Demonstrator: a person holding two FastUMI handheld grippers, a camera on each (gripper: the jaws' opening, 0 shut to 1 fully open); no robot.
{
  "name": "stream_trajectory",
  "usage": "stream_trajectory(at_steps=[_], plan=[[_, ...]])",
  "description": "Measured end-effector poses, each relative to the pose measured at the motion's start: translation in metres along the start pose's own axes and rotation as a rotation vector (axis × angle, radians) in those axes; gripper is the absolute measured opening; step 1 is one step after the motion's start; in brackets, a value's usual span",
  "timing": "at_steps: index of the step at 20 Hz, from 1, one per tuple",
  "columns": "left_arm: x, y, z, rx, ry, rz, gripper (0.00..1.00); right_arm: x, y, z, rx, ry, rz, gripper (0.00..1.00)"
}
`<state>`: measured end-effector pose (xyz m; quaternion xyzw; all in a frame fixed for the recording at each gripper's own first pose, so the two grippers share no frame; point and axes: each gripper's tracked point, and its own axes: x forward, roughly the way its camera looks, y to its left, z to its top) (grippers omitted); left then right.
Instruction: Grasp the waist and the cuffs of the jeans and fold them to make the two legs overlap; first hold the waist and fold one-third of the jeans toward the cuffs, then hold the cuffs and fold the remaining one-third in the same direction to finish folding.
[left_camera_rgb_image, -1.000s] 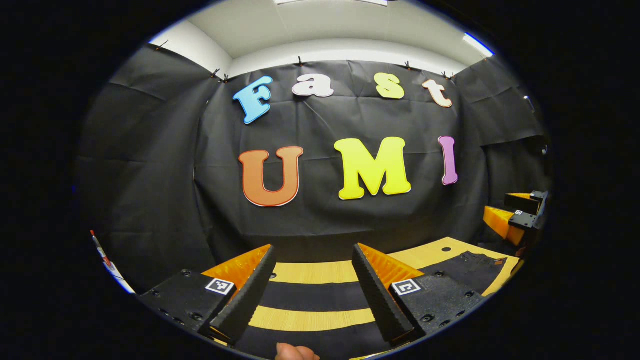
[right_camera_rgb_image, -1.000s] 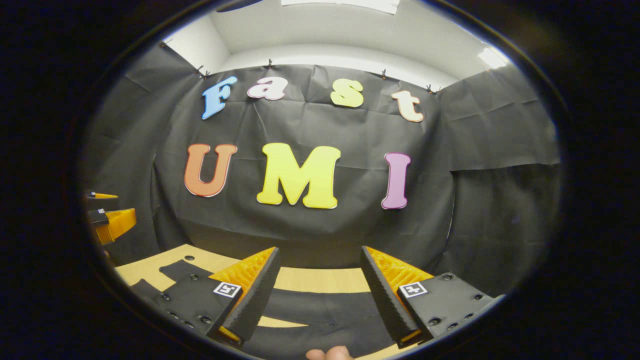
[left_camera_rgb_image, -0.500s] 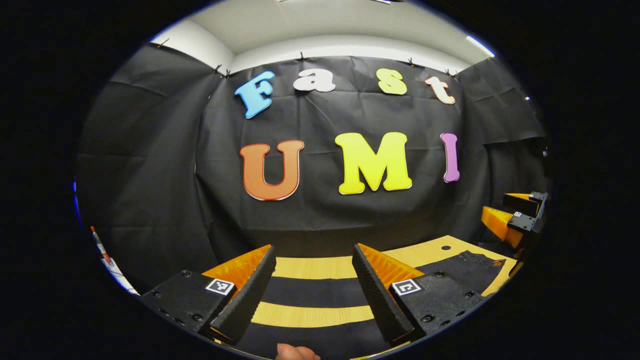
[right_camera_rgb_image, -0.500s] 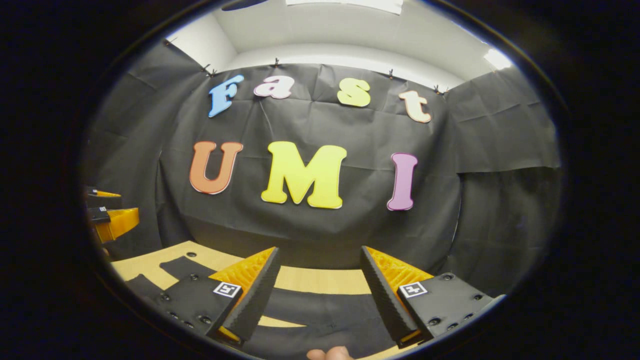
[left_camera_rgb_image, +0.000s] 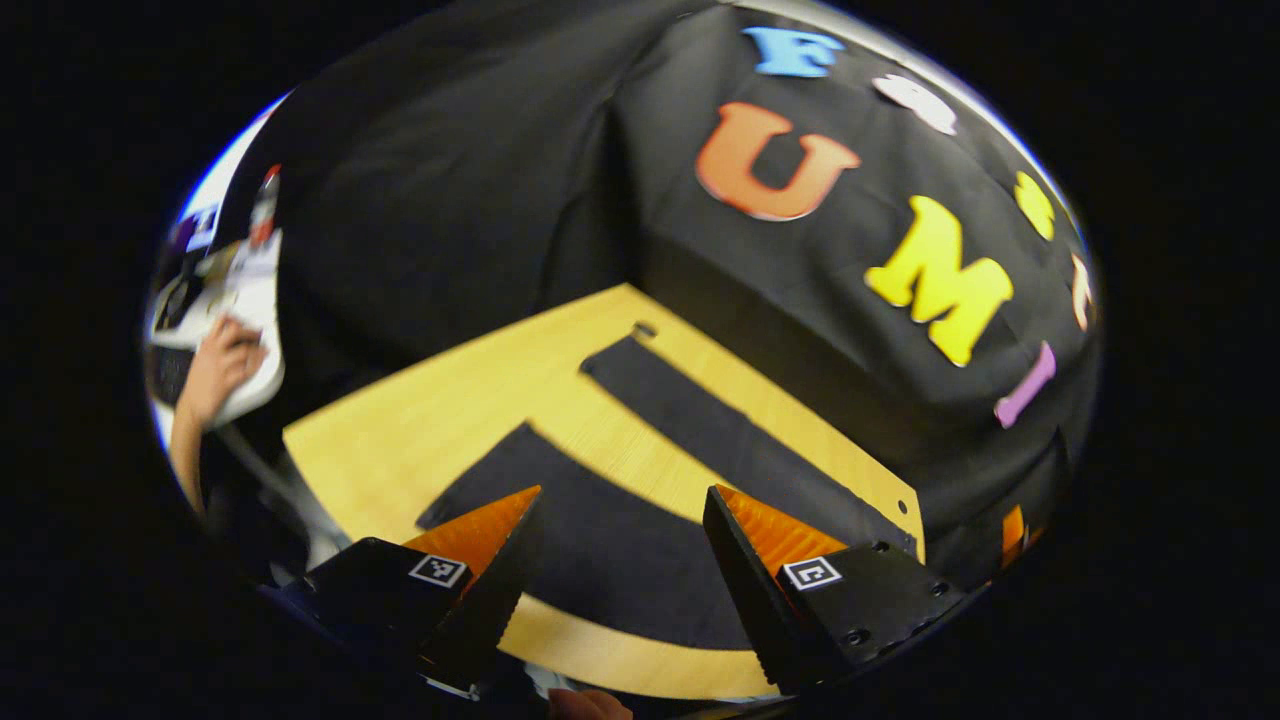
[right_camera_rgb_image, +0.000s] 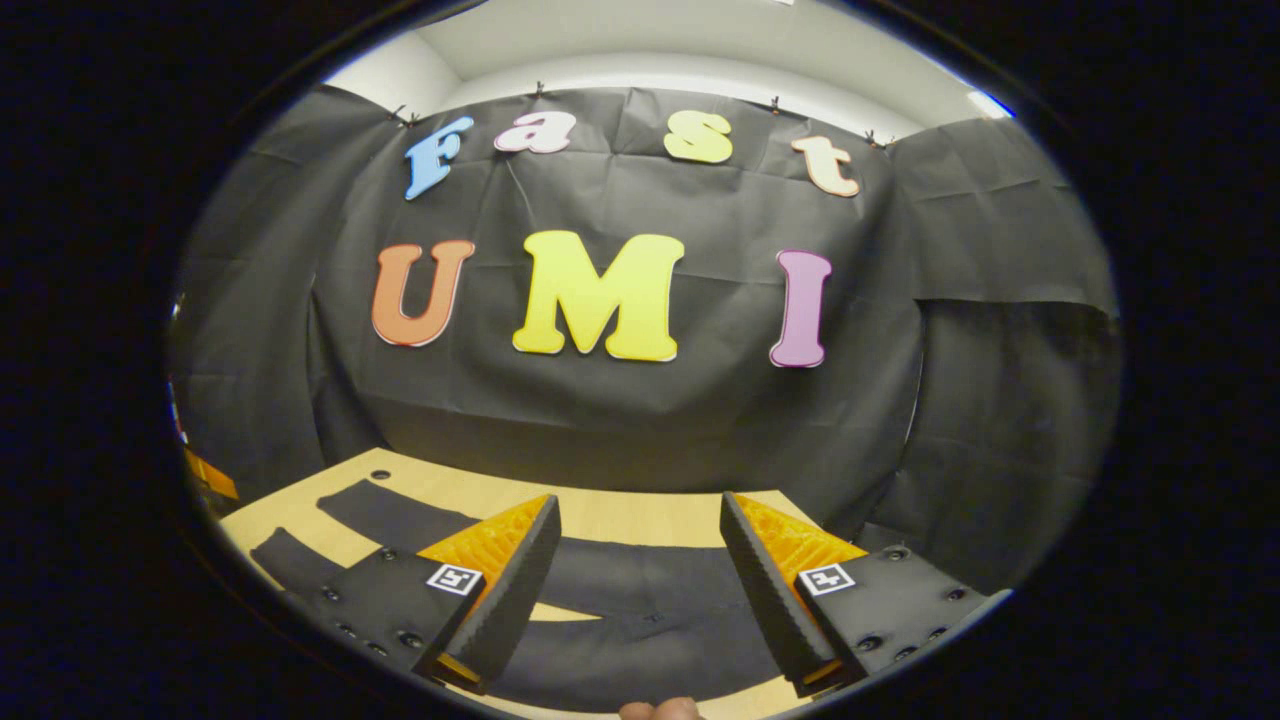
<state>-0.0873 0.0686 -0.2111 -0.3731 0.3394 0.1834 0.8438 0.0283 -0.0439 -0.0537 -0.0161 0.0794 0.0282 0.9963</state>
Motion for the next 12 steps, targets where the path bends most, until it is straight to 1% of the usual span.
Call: stream_trajectory(at_steps=[1,2,3,4,5,6,8,9,10,12], plan=[[0.005,0.012,-0.018,-0.126,0.086,0.009,0.99,-0.001,-0.007,0.000,-0.006,0.002,-0.012,0.99],[0.004,0.018,-0.034,-0.256,0.145,0.008,0.99,0.000,-0.015,0.001,-0.006,0.002,-0.031,0.99],[0.003,0.025,-0.044,-0.357,0.169,0.024,0.99,0.001,-0.024,0.000,0.000,0.007,-0.047,0.99],[0.011,0.030,-0.057,-0.422,0.185,0.044,1.00,0.001,-0.031,-0.004,0.008,0.016,-0.066,0.99],[0.013,0.035,-0.062,-0.460,0.185,0.066,0.99,0.000,-0.039,-0.005,0.015,0.023,-0.088,0.99],[0.013,0.046,-0.057,-0.492,0.189,0.082,0.99,0.000,-0.047,-0.007,0.024,0.028,-0.107,0.99],[0.024,0.051,-0.060,-0.550,0.198,0.106,0.99,0.000,-0.060,-0.009,0.038,0.037,-0.141,0.99],[0.028,0.057,-0.059,-0.565,0.194,0.124,1.00,-0.001,-0.066,-0.010,0.042,0.041,-0.155,0.99],[0.033,0.061,-0.057,-0.567,0.187,0.143,0.99,-0.002,-0.071,-0.009,0.043,0.043,-0.169,0.99],[0.043,0.068,-0.055,-0.578,0.180,0.158,0.99,-0.002,-0.079,-0.009,0.046,0.043,-0.189,0.99]])
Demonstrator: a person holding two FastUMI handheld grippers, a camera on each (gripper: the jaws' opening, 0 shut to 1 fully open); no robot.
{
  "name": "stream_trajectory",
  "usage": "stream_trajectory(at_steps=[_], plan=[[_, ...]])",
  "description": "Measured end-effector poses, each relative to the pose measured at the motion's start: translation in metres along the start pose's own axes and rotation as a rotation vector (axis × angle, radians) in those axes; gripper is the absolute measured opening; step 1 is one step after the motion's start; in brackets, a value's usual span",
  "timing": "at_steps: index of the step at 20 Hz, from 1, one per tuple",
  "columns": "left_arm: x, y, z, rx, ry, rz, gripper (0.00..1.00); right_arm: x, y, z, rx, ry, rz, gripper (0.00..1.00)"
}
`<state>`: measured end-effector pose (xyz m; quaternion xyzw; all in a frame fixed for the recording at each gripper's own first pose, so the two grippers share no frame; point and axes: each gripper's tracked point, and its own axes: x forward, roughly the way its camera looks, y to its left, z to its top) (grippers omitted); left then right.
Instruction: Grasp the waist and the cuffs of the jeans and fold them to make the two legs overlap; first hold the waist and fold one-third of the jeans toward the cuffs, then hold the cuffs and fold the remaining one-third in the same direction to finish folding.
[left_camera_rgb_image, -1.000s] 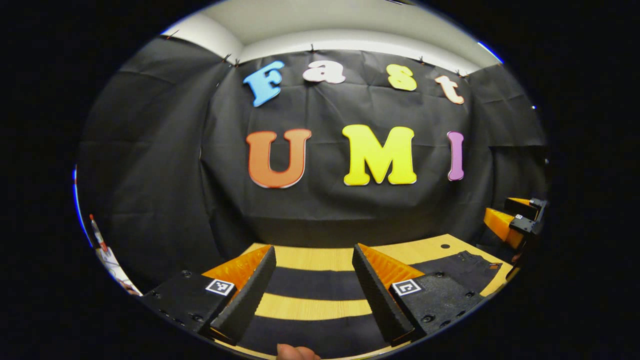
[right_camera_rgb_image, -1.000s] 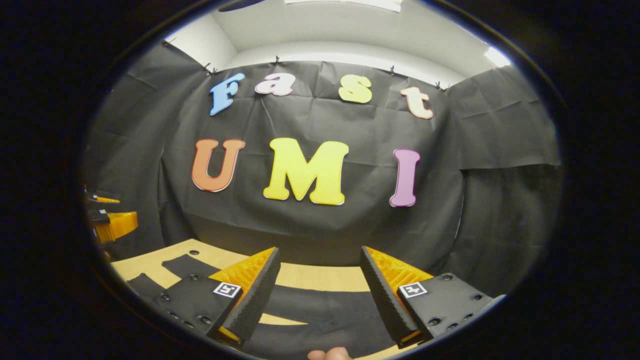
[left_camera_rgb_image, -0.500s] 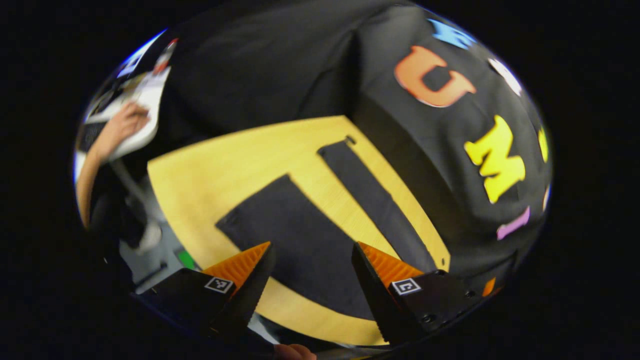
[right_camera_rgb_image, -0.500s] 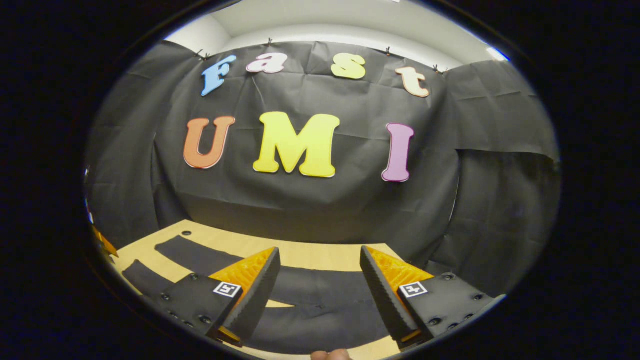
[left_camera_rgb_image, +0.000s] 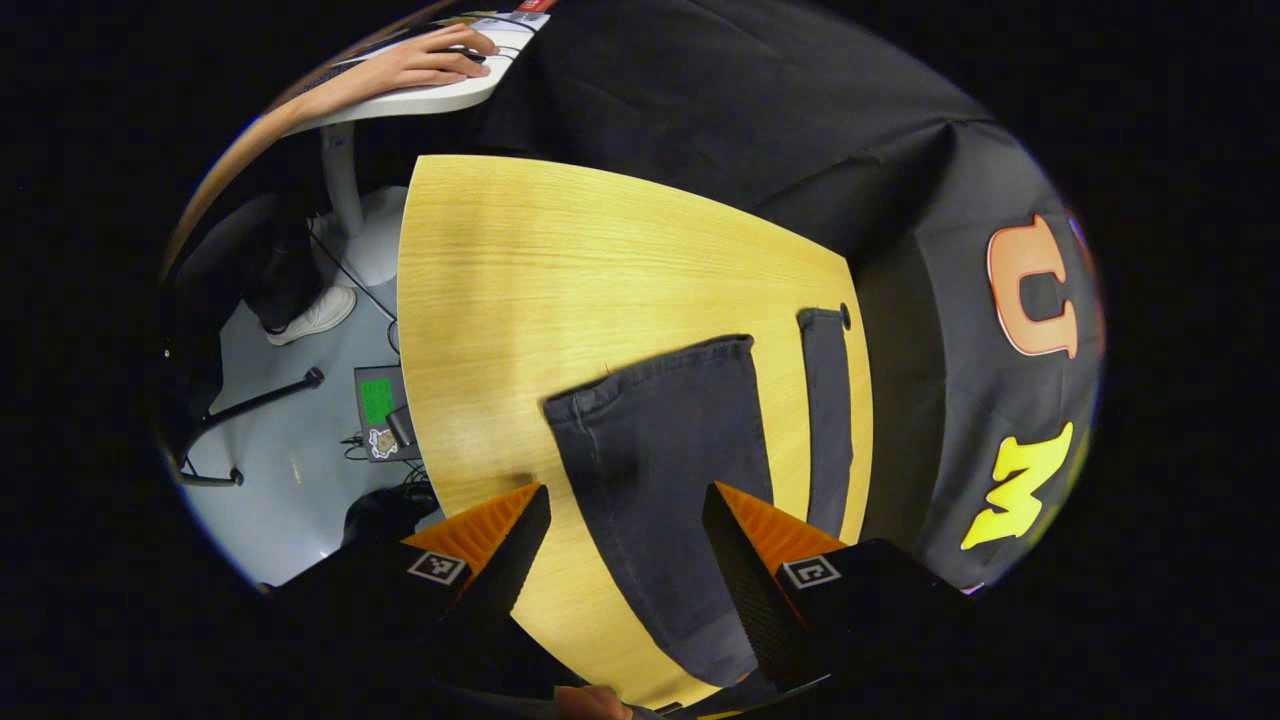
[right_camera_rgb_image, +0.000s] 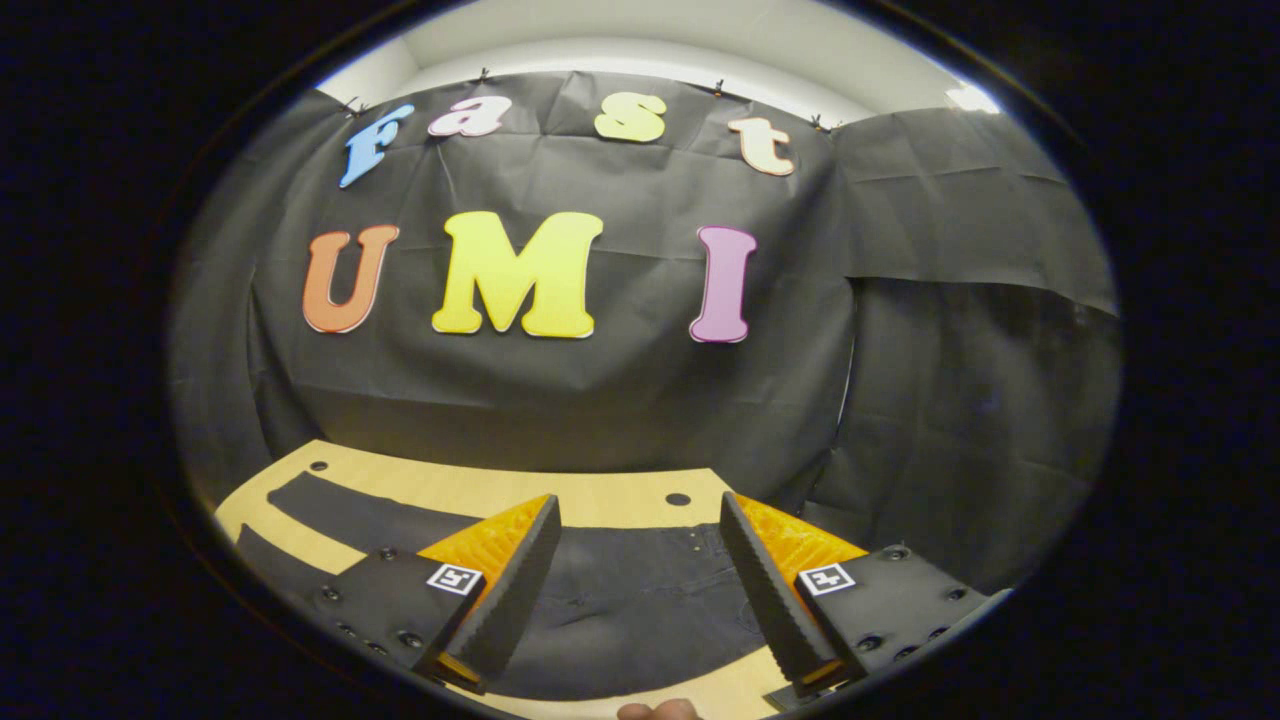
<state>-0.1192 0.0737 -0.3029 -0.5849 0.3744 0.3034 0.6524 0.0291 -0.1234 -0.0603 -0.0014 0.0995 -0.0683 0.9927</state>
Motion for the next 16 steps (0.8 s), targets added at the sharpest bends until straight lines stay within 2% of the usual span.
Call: stream_trajectory(at_steps=[6,9,13,15,16], plan=[[0.020,-0.002,0.007,-0.007,-0.004,0.030,0.99,0.004,-0.016,0.003,-0.006,0.004,-0.038,0.99],[0.026,-0.009,0.012,-0.009,-0.016,0.017,0.99,0.007,-0.024,0.002,0.003,0.011,-0.060,0.99],[0.036,-0.022,0.011,0.002,-0.017,-0.030,0.99,0.014,-0.035,-0.012,0.033,0.047,-0.085,0.99],[0.040,-0.027,0.007,-0.005,-0.004,-0.079,0.93,0.017,-0.043,-0.026,0.073,0.091,-0.101,0.99],[0.042,-0.026,0.007,-0.015,0.002,-0.091,0.94,0.020,-0.047,-0.031,0.094,0.111,-0.111,0.99]])
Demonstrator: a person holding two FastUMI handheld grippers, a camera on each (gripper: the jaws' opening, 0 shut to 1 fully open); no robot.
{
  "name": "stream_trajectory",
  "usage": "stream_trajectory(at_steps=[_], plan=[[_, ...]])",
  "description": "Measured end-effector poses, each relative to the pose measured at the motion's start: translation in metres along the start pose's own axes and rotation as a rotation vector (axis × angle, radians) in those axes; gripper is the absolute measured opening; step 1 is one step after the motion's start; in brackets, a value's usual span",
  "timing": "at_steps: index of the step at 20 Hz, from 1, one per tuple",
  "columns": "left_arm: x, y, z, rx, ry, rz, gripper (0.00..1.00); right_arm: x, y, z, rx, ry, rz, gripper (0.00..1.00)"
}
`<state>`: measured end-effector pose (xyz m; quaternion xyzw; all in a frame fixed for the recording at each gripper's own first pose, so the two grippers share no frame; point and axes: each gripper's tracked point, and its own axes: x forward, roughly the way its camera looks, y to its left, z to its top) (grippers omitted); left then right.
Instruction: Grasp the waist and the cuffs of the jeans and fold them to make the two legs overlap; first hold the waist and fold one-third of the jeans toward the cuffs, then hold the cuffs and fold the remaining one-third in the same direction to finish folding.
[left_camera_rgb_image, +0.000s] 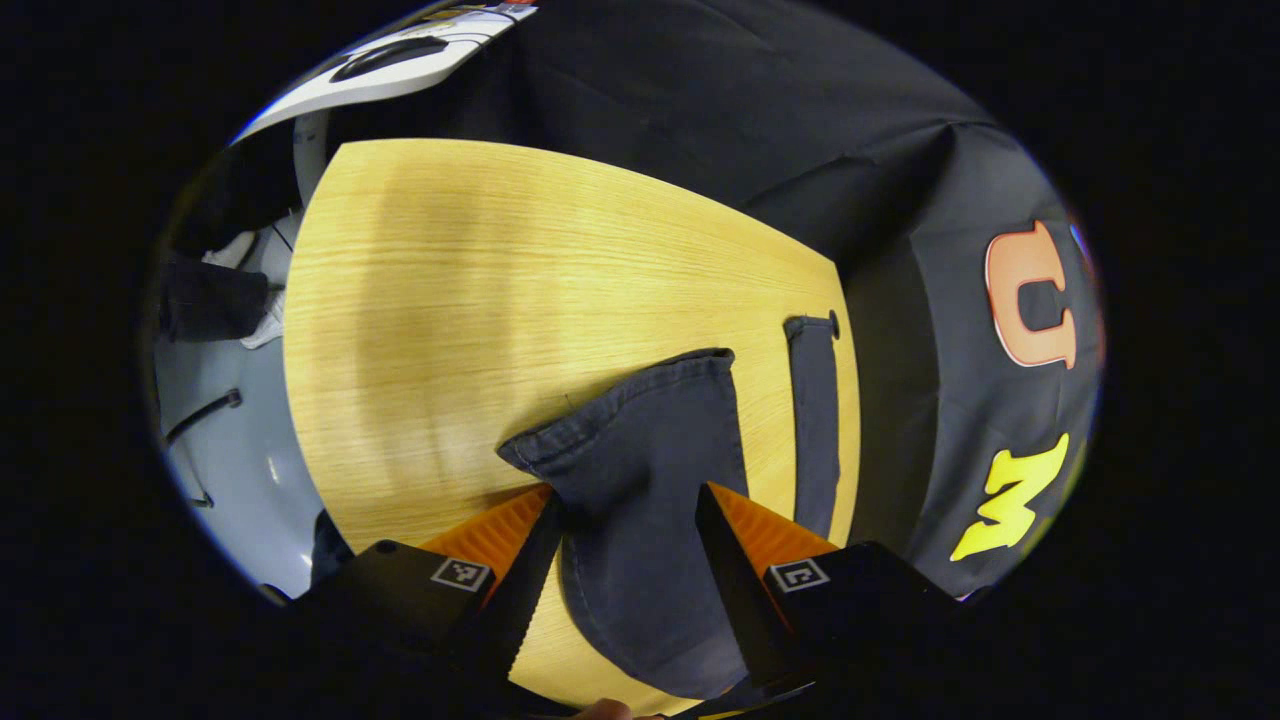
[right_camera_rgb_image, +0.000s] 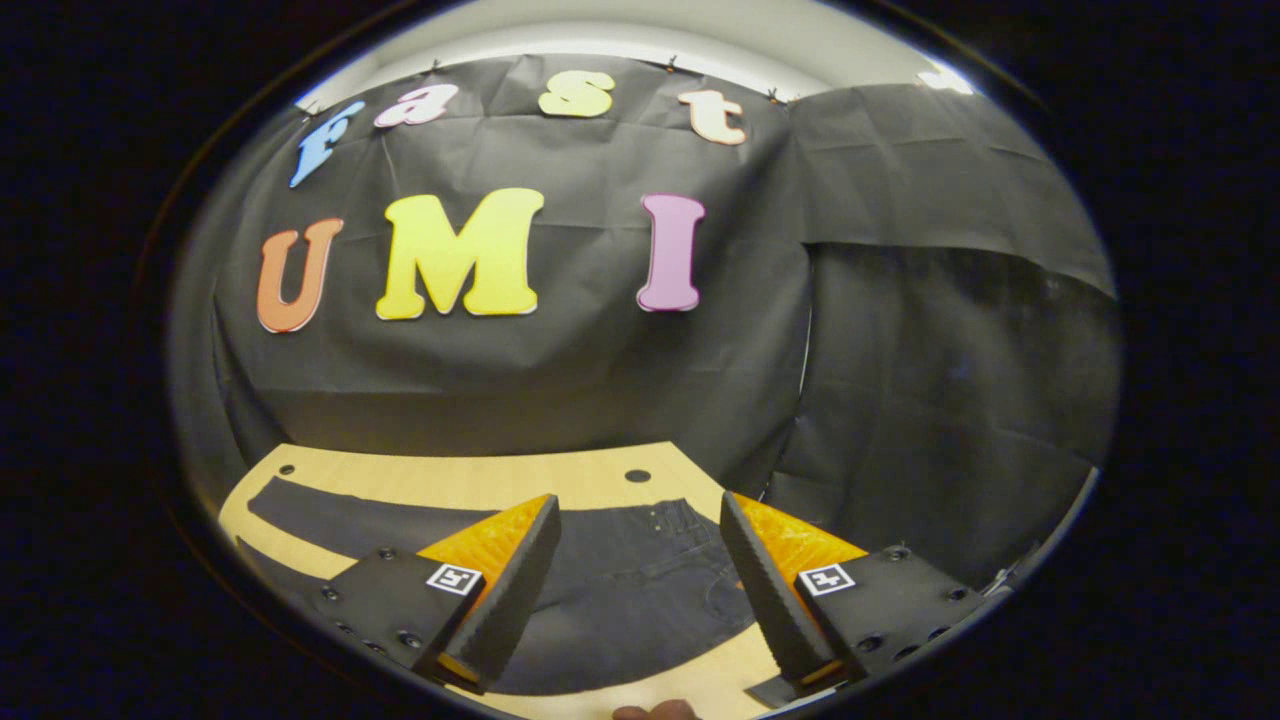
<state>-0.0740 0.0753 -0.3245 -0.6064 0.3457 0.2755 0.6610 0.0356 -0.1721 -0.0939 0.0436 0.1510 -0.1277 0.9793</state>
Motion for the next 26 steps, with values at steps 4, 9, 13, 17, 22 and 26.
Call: stream_trajectory(at_steps=[4,9,13,17,22,26], plan=[[0.005,0.021,-0.001,-0.061,0.001,0.019,0.18,0.015,-0.018,-0.015,0.062,0.058,-0.041,0.99],[0.005,0.019,0.000,-0.075,0.014,0.027,0.05,0.043,-0.037,-0.085,0.237,0.400,0.029,0.99],[0.006,0.018,0.001,-0.082,0.021,0.029,0.04,0.049,-0.066,-0.162,0.627,0.780,-0.025,0.99],[0.006,0.019,0.001,-0.090,0.021,0.028,0.04,0.054,-0.093,-0.196,0.768,0.857,-0.134,0.98],[0.007,0.018,0.001,-0.108,0.030,0.024,0.04,0.086,-0.102,-0.215,0.748,0.858,-0.193,0.98],[0.007,0.018,0.002,-0.110,0.029,0.025,0.04,0.108,-0.105,-0.215,0.709,0.830,-0.231,0.85]])
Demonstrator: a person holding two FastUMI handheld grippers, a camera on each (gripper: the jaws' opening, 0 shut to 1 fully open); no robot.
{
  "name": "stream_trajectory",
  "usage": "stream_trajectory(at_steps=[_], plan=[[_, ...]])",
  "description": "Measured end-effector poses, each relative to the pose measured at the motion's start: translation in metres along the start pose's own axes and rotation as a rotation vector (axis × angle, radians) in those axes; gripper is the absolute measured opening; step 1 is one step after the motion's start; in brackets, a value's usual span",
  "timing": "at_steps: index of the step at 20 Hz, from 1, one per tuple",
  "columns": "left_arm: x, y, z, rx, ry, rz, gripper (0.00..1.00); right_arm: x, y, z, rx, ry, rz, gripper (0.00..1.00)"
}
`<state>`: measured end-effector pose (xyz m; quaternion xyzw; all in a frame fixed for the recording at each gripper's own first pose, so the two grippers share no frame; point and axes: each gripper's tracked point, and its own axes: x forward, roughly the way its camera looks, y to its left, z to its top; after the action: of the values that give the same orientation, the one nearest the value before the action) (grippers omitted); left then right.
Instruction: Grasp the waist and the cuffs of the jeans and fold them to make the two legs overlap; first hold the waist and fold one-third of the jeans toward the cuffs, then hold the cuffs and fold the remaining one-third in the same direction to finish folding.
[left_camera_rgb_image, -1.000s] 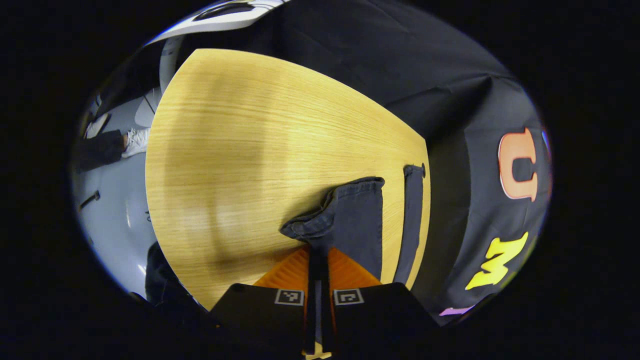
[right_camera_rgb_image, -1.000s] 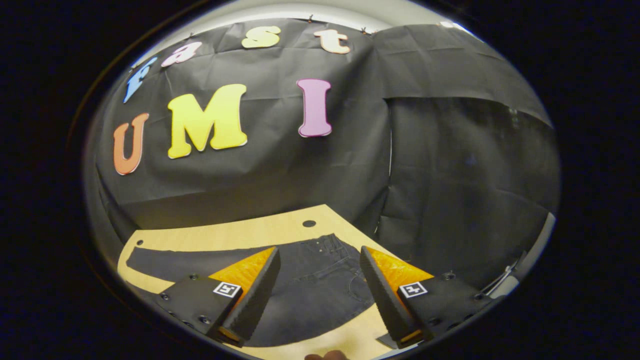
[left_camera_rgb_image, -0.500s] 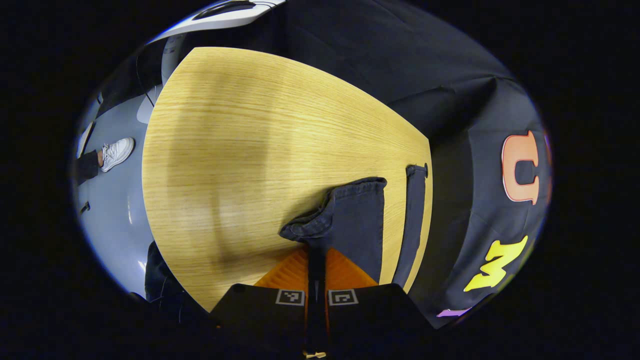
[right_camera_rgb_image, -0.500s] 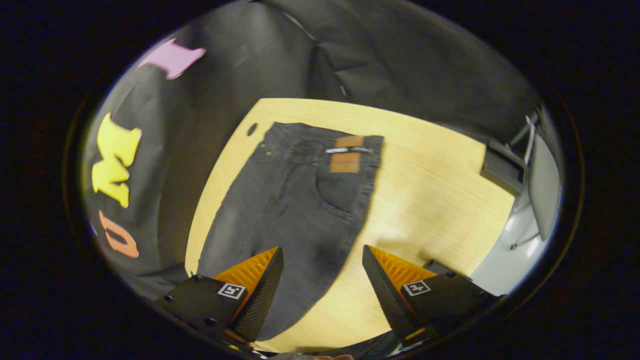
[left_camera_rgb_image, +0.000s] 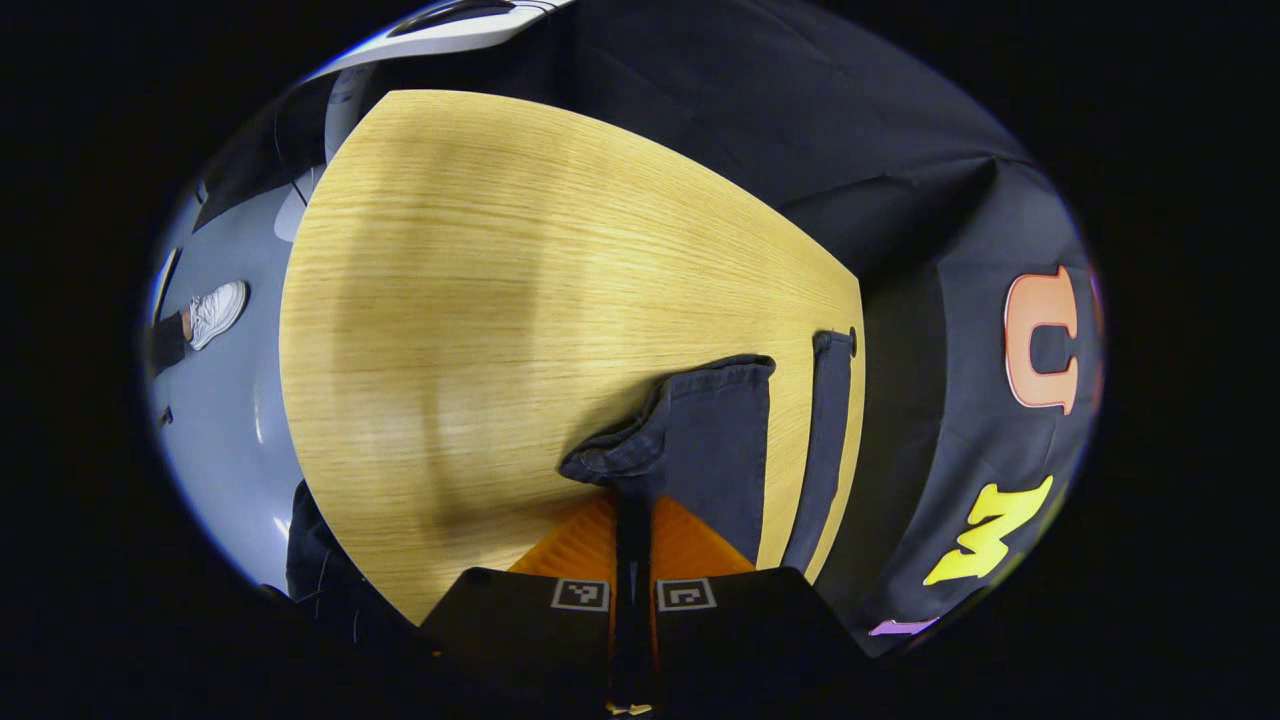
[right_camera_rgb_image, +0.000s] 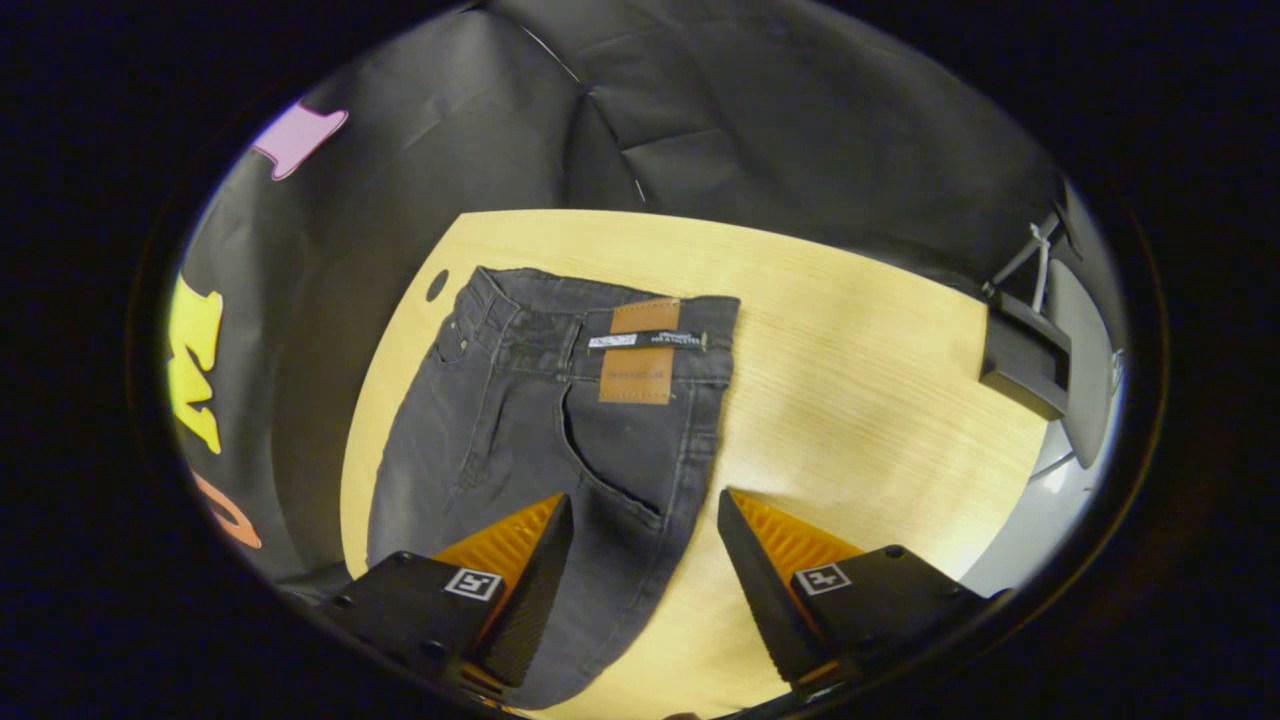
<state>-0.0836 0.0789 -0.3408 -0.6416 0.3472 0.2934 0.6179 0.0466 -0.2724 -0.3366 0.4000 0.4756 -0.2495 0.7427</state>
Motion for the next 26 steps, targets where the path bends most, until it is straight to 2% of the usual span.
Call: stream_trajectory(at_steps=[1,2,4,5,6,8,10,13,16,21,26], plan=[[0.000,0.000,0.000,-0.002,0.000,0.002,0.04,0.004,-0.002,0.003,-0.015,-0.005,-0.026,0.72],[0.001,0.000,0.000,-0.001,0.000,0.003,0.04,0.007,-0.007,0.005,-0.026,-0.010,-0.050,0.55],[0.001,0.000,0.000,0.001,-0.001,0.005,0.04,0.013,-0.005,0.006,-0.011,-0.014,-0.028,0.21],[0.000,0.000,0.000,0.002,-0.001,0.007,0.04,0.011,-0.004,0.009,-0.006,-0.019,-0.019,0.00],[0.001,0.000,0.000,0.003,0.000,0.010,0.04,0.012,-0.004,0.006,-0.020,-0.013,-0.015,0.03],[0.001,-0.001,0.000,0.010,0.003,0.016,0.04,0.013,-0.004,0.007,-0.074,-0.020,-0.012,0.01],[0.002,-0.001,0.001,-0.012,0.011,0.030,0.04,0.009,-0.002,0.008,-0.069,-0.017,0.006,0.00],[0.000,-0.015,0.003,-0.062,0.007,0.026,0.03,-0.005,0.007,0.013,-0.043,-0.024,0.077,0.01],[-0.007,-0.057,0.010,-0.017,0.002,-0.018,0.03,-0.027,0.029,0.029,-0.065,-0.064,0.164,0.00],[-0.009,-0.149,0.022,0.087,-0.007,-0.070,0.03,-0.062,0.110,0.058,-0.073,-0.112,0.308,0.00],[0.016,-0.227,0.034,0.135,-0.022,-0.095,0.03,-0.054,0.186,0.085,-0.024,-0.105,0.412,0.00]])
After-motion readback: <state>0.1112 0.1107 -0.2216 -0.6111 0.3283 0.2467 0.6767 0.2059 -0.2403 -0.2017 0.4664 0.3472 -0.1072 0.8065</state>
